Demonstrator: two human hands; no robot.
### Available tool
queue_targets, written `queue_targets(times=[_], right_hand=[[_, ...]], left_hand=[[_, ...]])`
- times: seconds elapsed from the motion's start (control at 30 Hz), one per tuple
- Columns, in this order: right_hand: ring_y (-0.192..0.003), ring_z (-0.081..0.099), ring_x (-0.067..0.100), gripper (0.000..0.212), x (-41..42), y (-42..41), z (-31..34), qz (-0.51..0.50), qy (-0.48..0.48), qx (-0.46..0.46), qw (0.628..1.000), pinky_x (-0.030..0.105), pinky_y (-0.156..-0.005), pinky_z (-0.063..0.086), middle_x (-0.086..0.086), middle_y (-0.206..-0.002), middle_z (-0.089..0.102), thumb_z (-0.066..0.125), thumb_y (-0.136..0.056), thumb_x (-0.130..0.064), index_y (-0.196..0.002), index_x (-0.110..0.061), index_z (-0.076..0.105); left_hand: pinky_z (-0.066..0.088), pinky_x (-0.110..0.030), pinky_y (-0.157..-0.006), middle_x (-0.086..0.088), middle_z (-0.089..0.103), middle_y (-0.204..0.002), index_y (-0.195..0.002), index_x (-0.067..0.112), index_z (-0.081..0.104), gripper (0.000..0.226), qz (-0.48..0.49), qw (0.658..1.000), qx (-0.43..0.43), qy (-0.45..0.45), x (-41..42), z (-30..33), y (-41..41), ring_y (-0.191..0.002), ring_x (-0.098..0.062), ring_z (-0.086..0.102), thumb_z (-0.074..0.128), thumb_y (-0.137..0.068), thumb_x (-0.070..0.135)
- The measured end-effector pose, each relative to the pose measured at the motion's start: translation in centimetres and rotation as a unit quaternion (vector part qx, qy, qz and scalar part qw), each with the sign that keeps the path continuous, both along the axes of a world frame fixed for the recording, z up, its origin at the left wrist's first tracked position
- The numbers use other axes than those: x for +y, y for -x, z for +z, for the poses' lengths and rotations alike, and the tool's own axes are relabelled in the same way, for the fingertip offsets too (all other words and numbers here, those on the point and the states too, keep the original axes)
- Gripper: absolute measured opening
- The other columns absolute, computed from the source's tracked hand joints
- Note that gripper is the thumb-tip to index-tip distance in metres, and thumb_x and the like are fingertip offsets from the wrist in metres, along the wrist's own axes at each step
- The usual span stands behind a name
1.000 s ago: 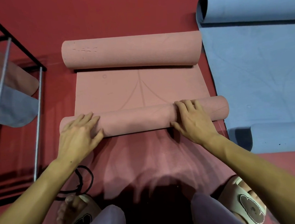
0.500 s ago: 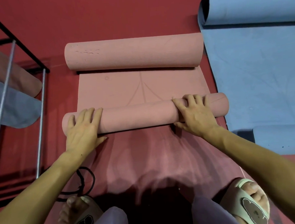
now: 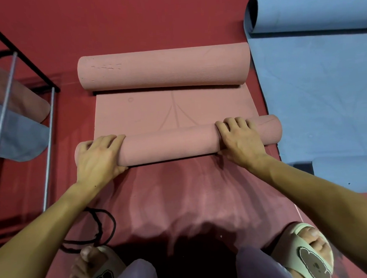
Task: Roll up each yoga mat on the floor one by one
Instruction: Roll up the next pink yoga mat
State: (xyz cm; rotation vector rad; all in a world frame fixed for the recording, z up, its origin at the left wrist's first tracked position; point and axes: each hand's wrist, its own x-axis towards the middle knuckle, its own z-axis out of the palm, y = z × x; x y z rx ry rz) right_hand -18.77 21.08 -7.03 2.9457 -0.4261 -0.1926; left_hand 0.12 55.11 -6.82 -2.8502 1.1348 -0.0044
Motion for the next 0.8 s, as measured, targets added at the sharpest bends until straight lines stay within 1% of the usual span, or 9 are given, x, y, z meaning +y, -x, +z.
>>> queue_targets(times=[0.13,0.23,0.37,0.47,0.53,0.6,0.7,0.73,0.8], right_hand=[[-0.104,0.056,0.035,0.084,-0.2,0.0,0.9,0.006,-0.005,0.021,1.0,0.049,-0.087,0.048,0.011,-0.122,0.06,0.087,-0.066,-0.049,-0.134,-0.016,0.052],[-0.11,0.056,0.033,0.088,-0.1,0.3,1.6,0.005,-0.024,0.046,0.999,0.048,-0.09,0.05,0.008,-0.128,0.059,0.085,-0.067,-0.059,-0.138,-0.021,0.051],[-0.117,0.054,0.029,0.092,0.0,0.9,2.2,-0.003,-0.045,0.076,0.996,0.046,-0.091,0.048,0.004,-0.134,0.058,0.081,-0.068,-0.07,-0.143,-0.03,0.047],[-0.121,0.051,0.027,0.093,0.4,1.6,2.6,-0.009,-0.071,0.107,0.992,0.046,-0.093,0.048,0.001,-0.136,0.057,0.078,-0.069,-0.072,-0.147,-0.035,0.044],[-0.125,0.048,0.025,0.097,0.5,2.2,2.9,-0.014,-0.096,0.132,0.987,0.046,-0.096,0.046,-0.002,-0.137,0.056,0.076,-0.068,-0.073,-0.151,-0.037,0.041],[-0.128,0.047,0.023,0.104,0.6,2.8,3.1,-0.013,-0.116,0.163,0.98,0.047,-0.097,0.046,-0.003,-0.137,0.056,0.075,-0.066,-0.075,-0.154,-0.036,0.037],[-0.13,0.048,0.023,0.107,0.5,3.0,3.5,-0.019,-0.143,0.192,0.971,0.048,-0.099,0.047,-0.005,-0.137,0.058,0.076,-0.063,-0.076,-0.151,-0.03,0.036],[-0.128,0.049,0.023,0.105,0.5,2.8,3.7,-0.024,-0.149,0.196,0.969,0.048,-0.099,0.047,-0.005,-0.136,0.059,0.077,-0.064,-0.075,-0.148,-0.027,0.038],[-0.122,0.053,0.024,0.097,0.5,2.4,3.9,-0.026,-0.146,0.206,0.967,0.047,-0.095,0.048,-0.003,-0.13,0.062,0.079,-0.065,-0.073,-0.139,-0.024,0.041]], left_hand=[[0.052,-0.051,-0.089,0.004,0.069,-0.125,-0.138,0.028,0.059,0.1,-0.003,0.999,0.027,-0.017,0.3,0.8,0.0,-0.115,-0.026,0.067,0.095,-0.05,0.056],[0.051,-0.047,-0.085,0.009,0.07,-0.12,-0.137,0.033,0.059,0.1,-0.013,0.997,0.058,-0.045,0.5,1.7,0.1,-0.109,-0.025,0.068,0.092,-0.048,0.064],[0.053,-0.042,-0.081,0.017,0.069,-0.116,-0.134,0.041,0.057,0.098,-0.025,0.992,0.089,-0.084,0.7,2.5,0.2,-0.104,-0.02,0.07,0.084,-0.047,0.078],[0.055,-0.038,-0.079,0.018,0.069,-0.117,-0.136,0.045,0.055,0.1,-0.039,0.985,0.114,-0.12,0.9,3.1,0.5,-0.103,-0.017,0.07,0.077,-0.047,0.085],[0.054,-0.034,-0.078,0.021,0.067,-0.119,-0.137,0.05,0.052,0.1,-0.046,0.979,0.136,-0.141,1.0,3.6,0.8,-0.105,-0.014,0.069,0.071,-0.047,0.088],[0.051,-0.03,-0.075,0.024,0.066,-0.117,-0.138,0.057,0.048,0.096,-0.056,0.974,0.156,-0.153,1.2,3.9,1.2,-0.103,-0.01,0.068,0.068,-0.048,0.085],[0.05,-0.027,-0.073,0.027,0.062,-0.115,-0.134,0.067,0.041,0.083,-0.061,0.964,0.195,-0.171,1.1,4.1,1.4,-0.101,-0.005,0.066,0.071,-0.057,0.064],[0.051,-0.028,-0.073,0.027,0.062,-0.112,-0.131,0.068,0.042,0.082,-0.053,0.96,0.213,-0.172,1.0,4.1,1.3,-0.099,-0.005,0.065,0.07,-0.054,0.062],[0.054,-0.031,-0.074,0.026,0.063,-0.106,-0.128,0.067,0.045,0.086,-0.039,0.954,0.245,-0.169,0.7,4.3,0.8,-0.096,-0.004,0.064,0.067,-0.045,0.066]])
